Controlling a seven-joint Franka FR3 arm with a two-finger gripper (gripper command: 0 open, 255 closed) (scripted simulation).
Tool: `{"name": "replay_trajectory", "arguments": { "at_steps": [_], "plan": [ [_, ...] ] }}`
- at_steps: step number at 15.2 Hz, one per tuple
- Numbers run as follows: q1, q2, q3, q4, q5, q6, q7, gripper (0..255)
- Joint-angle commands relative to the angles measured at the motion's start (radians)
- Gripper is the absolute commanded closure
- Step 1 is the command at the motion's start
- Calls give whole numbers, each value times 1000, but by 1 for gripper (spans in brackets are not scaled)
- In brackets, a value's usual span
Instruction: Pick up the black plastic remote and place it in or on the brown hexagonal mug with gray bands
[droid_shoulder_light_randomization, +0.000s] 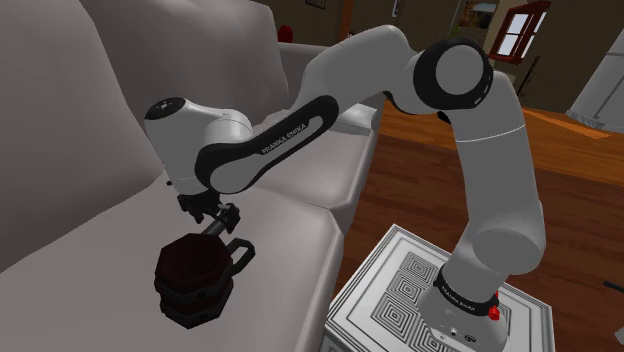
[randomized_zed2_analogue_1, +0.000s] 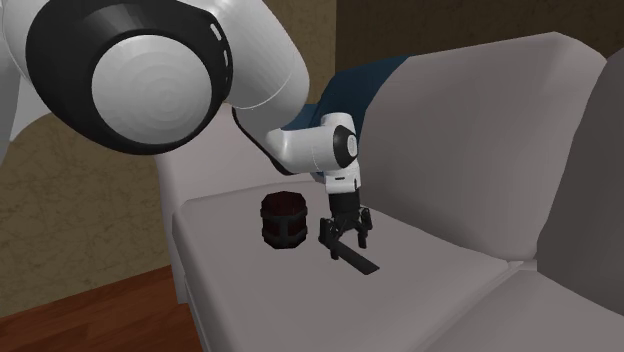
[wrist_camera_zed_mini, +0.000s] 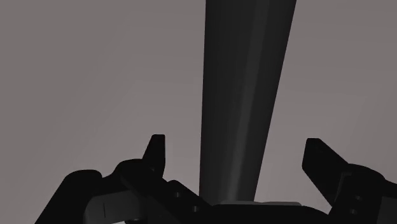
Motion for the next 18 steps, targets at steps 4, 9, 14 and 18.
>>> {"name": "replay_trajectory", "arguments": {
  "at_steps": [4, 9, 14, 18],
  "plan": [
    [0, 0, 0, 0, 0, 0, 0, 255],
    [-1, -5, 2, -6, 2, 1, 2, 255],
    [-2, -7, 4, 3, 5, -8, -4, 255],
    [-10, -33, 17, 19, 27, -43, -23, 255]
  ]
}}
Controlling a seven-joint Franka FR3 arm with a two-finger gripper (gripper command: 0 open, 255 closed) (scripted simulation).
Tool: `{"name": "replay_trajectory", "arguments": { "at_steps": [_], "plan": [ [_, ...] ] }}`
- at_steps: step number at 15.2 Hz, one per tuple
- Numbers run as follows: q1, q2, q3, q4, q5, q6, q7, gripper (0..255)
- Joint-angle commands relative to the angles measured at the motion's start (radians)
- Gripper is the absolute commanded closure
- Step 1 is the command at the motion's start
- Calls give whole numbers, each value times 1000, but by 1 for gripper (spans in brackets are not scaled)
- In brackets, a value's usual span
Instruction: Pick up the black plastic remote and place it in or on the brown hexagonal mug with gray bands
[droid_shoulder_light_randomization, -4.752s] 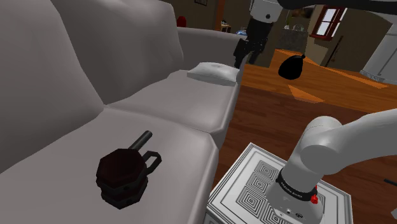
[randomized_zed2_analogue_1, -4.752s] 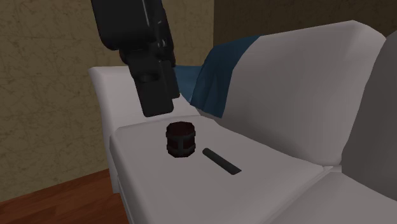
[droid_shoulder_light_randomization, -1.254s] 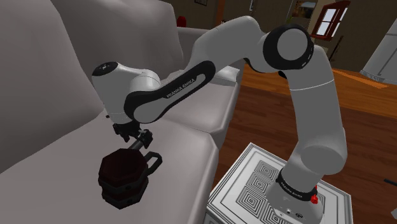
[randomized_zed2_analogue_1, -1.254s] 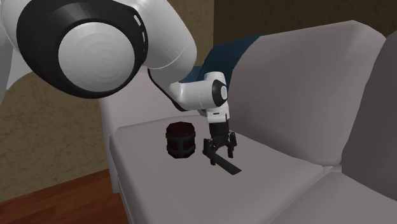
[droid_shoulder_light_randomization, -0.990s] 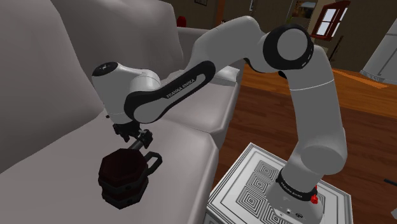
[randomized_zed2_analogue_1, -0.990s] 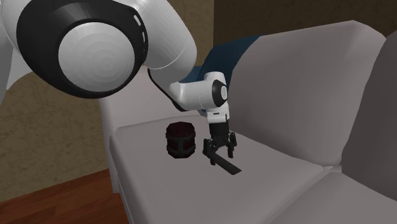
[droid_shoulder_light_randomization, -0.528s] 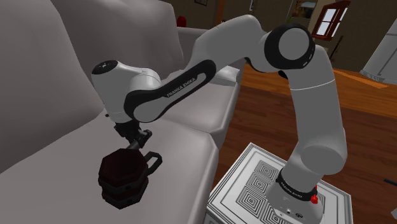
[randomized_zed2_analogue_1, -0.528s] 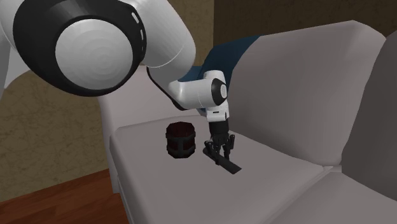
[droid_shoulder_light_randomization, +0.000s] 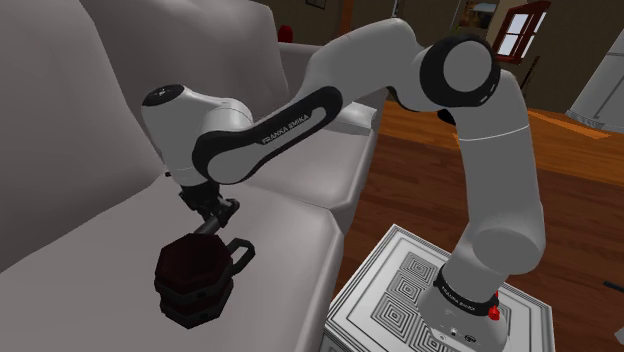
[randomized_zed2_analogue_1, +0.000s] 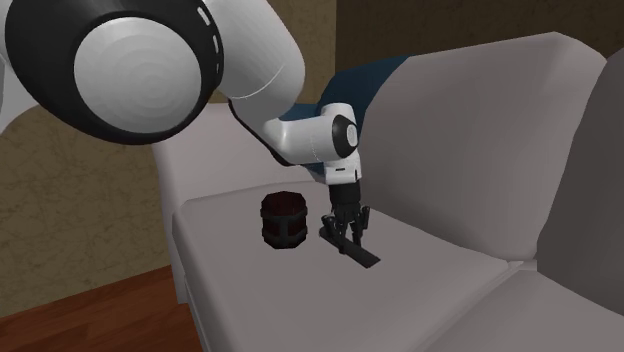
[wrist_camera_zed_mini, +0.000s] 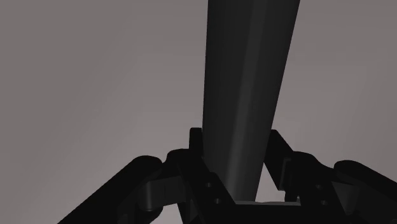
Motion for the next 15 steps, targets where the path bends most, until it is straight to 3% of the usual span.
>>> {"name": "replay_trajectory", "arguments": {
  "at_steps": [1, 15],
  "plan": [
    [-1, -11, 6, 11, 10, -19, -8, 255],
    [-11, -82, 40, 101, 73, -156, -69, 255]
  ]
}}
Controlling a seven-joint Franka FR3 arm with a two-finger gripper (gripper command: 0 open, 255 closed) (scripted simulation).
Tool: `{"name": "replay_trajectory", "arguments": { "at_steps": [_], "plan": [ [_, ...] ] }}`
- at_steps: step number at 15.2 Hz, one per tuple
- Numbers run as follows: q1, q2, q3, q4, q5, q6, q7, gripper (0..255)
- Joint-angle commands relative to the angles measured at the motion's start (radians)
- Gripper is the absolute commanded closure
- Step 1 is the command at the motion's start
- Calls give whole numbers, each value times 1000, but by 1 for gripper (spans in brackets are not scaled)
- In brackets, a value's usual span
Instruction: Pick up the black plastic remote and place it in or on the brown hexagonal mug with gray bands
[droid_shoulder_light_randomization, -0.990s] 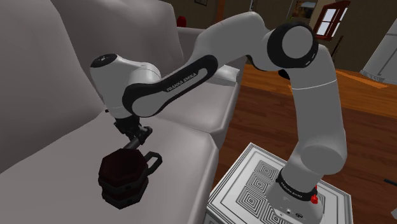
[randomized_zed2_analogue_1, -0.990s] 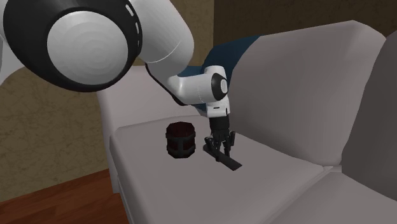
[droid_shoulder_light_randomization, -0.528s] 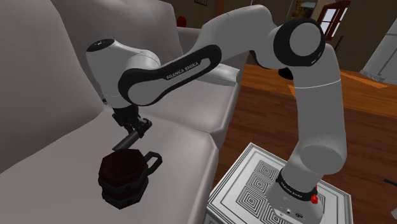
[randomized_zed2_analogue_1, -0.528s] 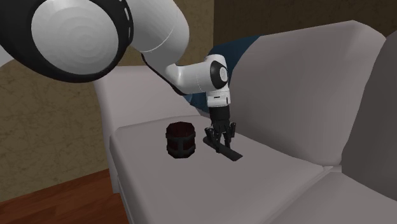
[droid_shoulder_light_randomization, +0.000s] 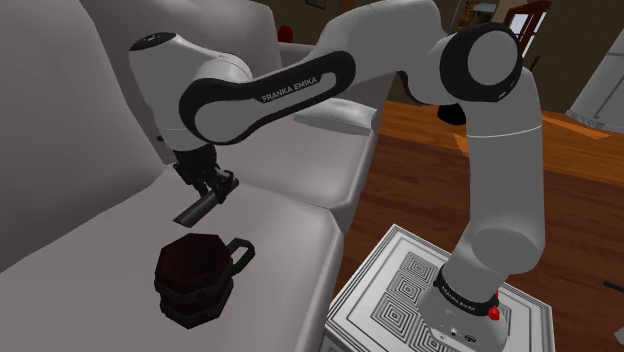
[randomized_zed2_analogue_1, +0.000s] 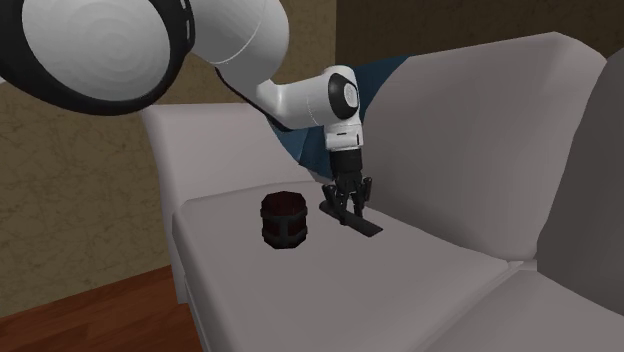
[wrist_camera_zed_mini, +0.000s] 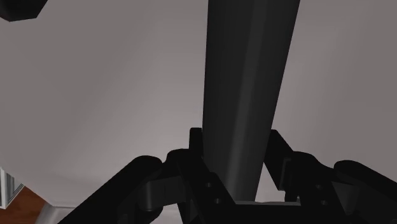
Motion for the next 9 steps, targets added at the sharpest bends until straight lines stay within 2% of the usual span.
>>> {"name": "replay_trajectory", "arguments": {
  "at_steps": [1, 9],
  "plan": [
    [4, -5, 3, 22, 6, -25, -7, 255],
    [11, -27, 14, 101, 28, -115, -38, 255]
  ]
}}
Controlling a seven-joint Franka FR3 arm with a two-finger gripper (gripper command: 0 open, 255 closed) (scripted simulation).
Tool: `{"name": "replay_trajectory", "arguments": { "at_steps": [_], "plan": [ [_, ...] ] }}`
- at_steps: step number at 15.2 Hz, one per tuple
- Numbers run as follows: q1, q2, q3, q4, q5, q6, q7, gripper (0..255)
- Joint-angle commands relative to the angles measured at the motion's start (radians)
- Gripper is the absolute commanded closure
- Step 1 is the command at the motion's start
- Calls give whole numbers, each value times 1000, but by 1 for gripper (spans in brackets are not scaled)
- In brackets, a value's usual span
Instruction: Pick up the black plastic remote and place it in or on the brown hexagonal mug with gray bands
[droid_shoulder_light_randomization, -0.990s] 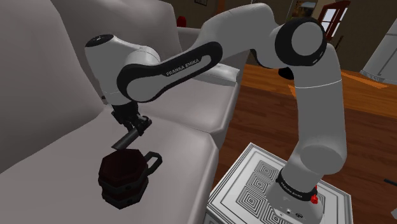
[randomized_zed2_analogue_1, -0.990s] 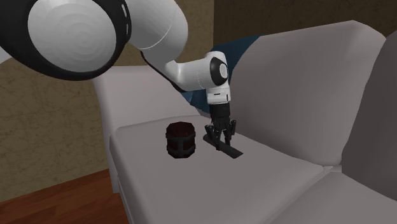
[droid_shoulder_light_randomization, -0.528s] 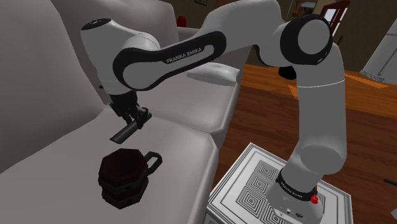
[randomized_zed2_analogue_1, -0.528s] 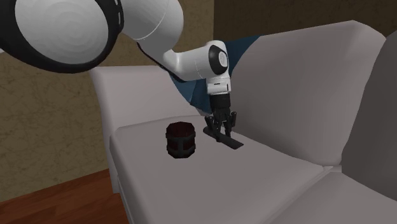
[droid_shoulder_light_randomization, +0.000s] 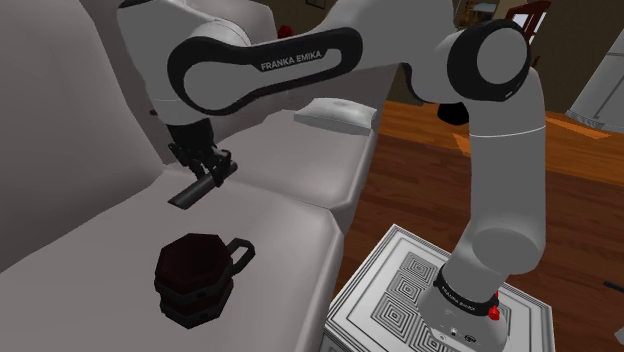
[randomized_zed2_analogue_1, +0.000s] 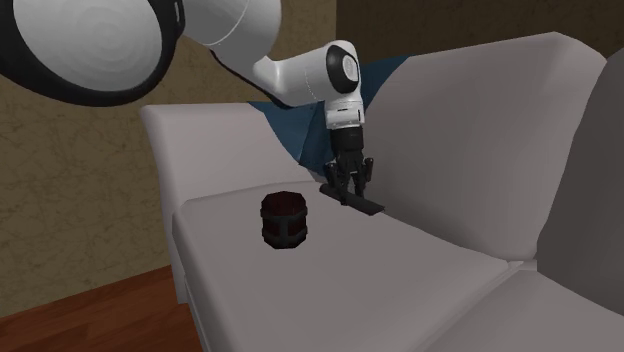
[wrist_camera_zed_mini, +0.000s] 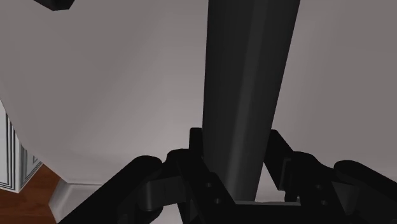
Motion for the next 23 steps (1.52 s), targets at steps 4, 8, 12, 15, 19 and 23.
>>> {"name": "replay_trajectory", "arguments": {
  "at_steps": [4, 8, 12, 15, 19, 23],
  "plan": [
    [8, -9, 5, 53, 9, -56, -17, 255],
    [17, -10, 6, 99, 12, -100, -29, 255],
    [27, -78, 42, -5, 53, -72, 43, 255],
    [43, -118, 68, -65, 81, -57, 97, 255],
    [75, -157, 101, -124, 112, -45, 171, 255],
    [94, -166, 115, -168, 120, -18, 217, 255]
  ]
}}
